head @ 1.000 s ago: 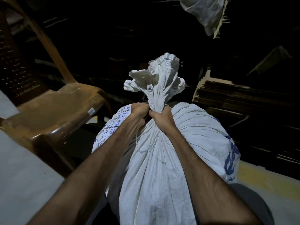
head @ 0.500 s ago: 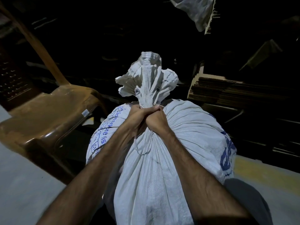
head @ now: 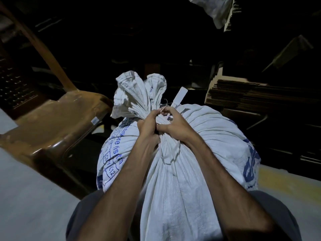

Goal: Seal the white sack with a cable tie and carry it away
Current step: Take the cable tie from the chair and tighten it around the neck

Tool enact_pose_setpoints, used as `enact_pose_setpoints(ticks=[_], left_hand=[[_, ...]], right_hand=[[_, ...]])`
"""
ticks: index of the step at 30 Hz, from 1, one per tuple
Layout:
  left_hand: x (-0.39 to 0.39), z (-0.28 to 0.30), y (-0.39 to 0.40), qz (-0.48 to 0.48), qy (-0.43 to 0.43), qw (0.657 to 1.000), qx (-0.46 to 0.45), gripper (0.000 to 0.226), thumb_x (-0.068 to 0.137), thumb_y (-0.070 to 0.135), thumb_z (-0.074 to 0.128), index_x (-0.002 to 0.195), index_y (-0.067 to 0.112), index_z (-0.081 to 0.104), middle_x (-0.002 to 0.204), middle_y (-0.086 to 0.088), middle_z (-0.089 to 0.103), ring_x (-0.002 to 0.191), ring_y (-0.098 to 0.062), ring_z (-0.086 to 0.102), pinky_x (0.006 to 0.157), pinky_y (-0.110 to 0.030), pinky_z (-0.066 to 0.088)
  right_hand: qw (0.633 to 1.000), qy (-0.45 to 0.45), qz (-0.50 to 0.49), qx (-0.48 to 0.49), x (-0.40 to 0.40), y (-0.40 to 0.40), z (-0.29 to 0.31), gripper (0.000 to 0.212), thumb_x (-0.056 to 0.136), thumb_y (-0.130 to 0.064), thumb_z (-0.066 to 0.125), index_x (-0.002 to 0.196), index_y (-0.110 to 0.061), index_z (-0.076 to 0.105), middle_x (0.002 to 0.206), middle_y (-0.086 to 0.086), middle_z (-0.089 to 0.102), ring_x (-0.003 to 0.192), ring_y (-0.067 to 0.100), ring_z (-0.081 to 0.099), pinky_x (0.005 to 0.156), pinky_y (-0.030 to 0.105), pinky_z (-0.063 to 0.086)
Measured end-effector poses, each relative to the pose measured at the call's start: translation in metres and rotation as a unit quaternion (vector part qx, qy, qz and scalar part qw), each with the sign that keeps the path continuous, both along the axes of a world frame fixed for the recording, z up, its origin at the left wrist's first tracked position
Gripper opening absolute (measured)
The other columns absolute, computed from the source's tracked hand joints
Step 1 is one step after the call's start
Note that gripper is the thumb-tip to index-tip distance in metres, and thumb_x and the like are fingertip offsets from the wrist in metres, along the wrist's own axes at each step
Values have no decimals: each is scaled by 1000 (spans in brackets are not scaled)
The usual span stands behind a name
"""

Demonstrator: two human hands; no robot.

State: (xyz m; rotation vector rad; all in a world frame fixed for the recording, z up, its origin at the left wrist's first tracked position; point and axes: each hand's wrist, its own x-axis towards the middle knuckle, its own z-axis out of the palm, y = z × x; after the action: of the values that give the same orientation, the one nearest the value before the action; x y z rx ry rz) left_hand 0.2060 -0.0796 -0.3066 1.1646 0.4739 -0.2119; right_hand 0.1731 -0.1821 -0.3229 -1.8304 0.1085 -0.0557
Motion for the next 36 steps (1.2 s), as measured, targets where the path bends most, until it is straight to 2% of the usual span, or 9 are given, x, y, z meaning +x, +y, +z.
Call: enact_pose_setpoints(ticks=[4,9,15,19,23,26,31,34,36], left_hand=[[-1,2,-4,54,35,997,-37,36,85,6,73,105,3,43,86,-9,47,59,-23,54,47,-26,44],[-2,9,-7,53,45,997,-29,39,85,1,70,110,4,41,93,-18,59,62,-25,63,52,-34,55],[-20,3,21,-43,-60,996,48,43,89,21,77,115,-5,55,94,-22,66,72,-21,68,50,-24,51],[-55,-6,55,-101,-145,980,91,22,100,-6,53,113,0,71,108,-25,77,101,-28,77,91,-34,60],[-92,-18,84,-209,-257,915,230,69,76,-33,38,107,12,80,116,-3,80,123,-7,69,114,-29,49],[-110,-20,95,-275,-346,851,284,51,83,-19,57,109,16,82,122,11,78,138,-2,56,116,-24,45],[-105,15,84,-313,-504,709,380,12,99,21,71,93,15,80,84,3,78,82,-19,76,73,-40,59],[-75,36,64,-301,-510,715,371,9,95,16,75,89,14,81,80,8,74,79,-9,72,71,-29,54],[-50,44,41,-290,-494,744,345,5,90,15,78,87,13,82,86,7,73,88,-11,71,76,-29,55]], right_hand=[[1000,5,28,14,-4,-4,-1,66,84,-15,85,137,-33,50,136,-4,57,130,28,57,109,47,53],[998,9,35,44,-9,-11,-3,65,76,-28,86,131,-38,54,135,1,58,111,33,68,101,50,59],[1000,-7,5,22,-9,-10,-4,56,88,-3,79,134,-23,55,113,-3,53,81,9,65,72,25,58],[999,-5,-17,32,-4,-12,-10,52,90,-5,80,133,-20,56,118,-2,58,82,-1,67,67,14,54],[999,-9,-23,49,-3,-12,-10,55,89,-2,79,136,-17,57,133,6,57,94,3,62,67,10,52],[998,-9,-23,53,-1,-13,-10,56,88,1,79,137,-15,57,133,9,55,92,1,58,62,5,49],[999,-5,-17,39,-4,-13,-8,57,86,-1,82,135,-19,58,137,8,54,101,3,57,70,9,50],[1000,1,0,25,-4,-12,-7,51,74,-6,78,118,-25,59,129,8,57,107,19,62,78,29,55],[999,-25,0,31,-5,-10,-6,31,88,0,65,113,-18,59,107,4,59,91,12,64,68,23,56]])
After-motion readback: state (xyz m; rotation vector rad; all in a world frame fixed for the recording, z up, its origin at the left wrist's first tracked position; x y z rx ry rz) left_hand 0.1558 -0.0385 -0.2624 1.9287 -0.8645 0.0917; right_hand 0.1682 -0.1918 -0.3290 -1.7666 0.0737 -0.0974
